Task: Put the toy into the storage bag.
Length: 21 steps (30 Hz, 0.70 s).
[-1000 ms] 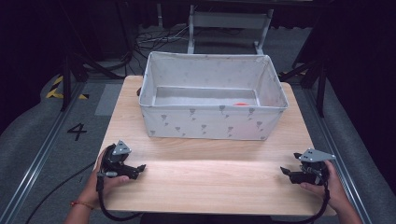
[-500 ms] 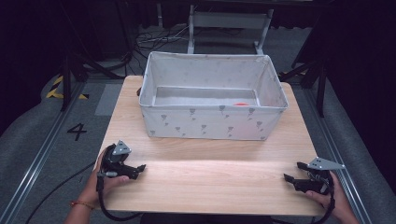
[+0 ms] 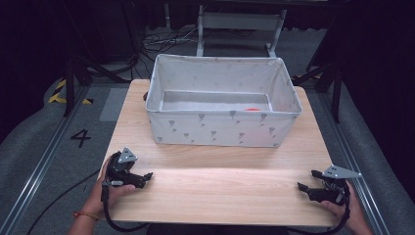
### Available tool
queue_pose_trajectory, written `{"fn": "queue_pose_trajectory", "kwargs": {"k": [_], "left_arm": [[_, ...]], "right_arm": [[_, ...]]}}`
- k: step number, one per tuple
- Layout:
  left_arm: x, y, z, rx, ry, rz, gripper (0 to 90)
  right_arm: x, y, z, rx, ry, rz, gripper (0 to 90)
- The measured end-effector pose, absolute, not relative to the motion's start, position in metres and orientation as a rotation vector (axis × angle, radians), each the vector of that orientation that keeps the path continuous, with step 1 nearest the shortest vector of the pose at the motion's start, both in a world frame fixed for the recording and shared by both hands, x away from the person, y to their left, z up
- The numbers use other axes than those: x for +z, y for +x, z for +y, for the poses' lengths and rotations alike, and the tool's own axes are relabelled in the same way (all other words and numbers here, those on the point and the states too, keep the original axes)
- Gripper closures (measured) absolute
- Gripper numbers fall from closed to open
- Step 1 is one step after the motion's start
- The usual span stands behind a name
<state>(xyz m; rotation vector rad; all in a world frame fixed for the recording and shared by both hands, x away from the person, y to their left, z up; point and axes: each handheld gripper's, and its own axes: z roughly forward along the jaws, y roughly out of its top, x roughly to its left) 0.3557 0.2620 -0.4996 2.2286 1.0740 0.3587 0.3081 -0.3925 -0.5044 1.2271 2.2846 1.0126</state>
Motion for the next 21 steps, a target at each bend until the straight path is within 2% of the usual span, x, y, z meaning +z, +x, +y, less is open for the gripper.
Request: {"fn": "queue_pose_trajectory", "kwargs": {"k": [21], "left_arm": [[-0.4995, 0.3574, 0.2618, 0.382, 2.223, 1.082, 0.2]], "right_arm": [[-0.5045, 0.3083, -0.3925, 1.005, 1.234, 2.280, 18.5]]}}
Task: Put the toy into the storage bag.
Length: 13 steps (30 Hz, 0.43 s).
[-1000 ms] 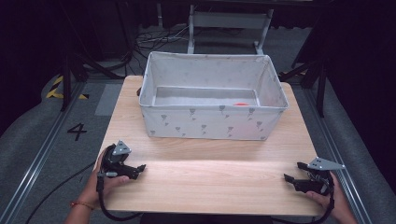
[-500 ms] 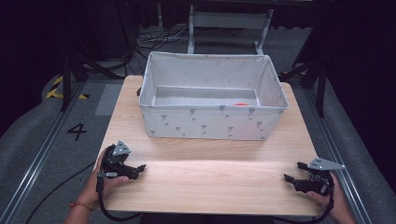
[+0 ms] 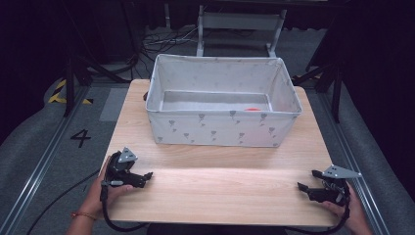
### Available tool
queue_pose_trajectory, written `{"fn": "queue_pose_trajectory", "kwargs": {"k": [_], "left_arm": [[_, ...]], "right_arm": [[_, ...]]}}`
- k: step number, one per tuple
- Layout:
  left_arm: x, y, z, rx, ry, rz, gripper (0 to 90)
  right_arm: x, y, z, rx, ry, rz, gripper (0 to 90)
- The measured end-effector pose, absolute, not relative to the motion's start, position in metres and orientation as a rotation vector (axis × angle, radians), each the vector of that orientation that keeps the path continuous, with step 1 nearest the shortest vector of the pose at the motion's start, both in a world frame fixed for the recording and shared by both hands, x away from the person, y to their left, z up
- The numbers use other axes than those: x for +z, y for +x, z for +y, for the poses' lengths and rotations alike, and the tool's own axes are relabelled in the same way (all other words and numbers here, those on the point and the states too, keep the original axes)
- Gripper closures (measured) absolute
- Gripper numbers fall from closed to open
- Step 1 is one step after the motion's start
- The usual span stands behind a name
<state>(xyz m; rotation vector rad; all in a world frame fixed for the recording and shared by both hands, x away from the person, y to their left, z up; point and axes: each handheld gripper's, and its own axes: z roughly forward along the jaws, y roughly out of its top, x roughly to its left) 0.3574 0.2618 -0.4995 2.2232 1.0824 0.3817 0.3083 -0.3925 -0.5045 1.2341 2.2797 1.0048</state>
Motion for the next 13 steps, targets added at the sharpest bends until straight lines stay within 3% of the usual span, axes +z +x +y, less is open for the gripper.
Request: {"fn": "queue_pose_trajectory", "kwargs": {"k": [13], "left_arm": [[-0.4990, 0.3578, 0.2626, 0.380, 2.228, 1.092, 0.1]], "right_arm": [[-0.5047, 0.3084, -0.3923, 0.994, 1.246, 2.272, 16.5]]}}
